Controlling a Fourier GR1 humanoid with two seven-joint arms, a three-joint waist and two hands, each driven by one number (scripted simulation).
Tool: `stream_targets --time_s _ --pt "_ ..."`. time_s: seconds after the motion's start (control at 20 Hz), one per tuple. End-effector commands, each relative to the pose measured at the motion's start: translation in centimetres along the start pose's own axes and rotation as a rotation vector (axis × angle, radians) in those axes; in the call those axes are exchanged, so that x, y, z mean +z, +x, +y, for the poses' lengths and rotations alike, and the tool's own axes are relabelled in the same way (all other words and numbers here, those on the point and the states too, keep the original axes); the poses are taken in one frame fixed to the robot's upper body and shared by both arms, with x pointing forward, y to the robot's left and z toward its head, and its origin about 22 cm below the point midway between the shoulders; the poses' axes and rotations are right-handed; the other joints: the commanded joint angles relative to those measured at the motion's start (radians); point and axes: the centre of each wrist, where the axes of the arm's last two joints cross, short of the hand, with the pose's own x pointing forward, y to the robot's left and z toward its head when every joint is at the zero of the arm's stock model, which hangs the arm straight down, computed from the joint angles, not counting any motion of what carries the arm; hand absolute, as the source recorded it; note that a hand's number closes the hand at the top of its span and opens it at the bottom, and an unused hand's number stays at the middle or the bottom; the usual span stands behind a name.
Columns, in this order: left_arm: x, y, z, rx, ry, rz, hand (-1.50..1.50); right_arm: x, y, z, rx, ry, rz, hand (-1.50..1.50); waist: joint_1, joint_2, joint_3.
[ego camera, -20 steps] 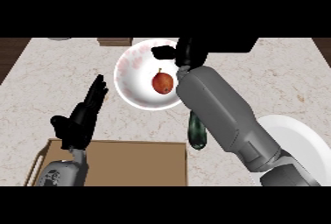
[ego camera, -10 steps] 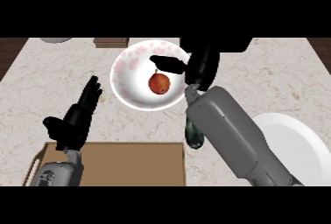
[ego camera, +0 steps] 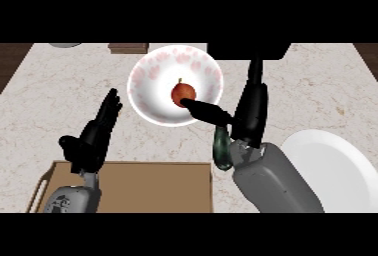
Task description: Pick the pear from the plate and place it in the bowl
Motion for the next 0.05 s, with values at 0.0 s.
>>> stream_targets --time_s 0.0 --pt "-0.89 -0.15 0.63 0.000 0.001 0.000 0.00 2.83 -1.58 -0.98 0.011 0.022 -0.001 -1.50 0.004 0.002 0.000"
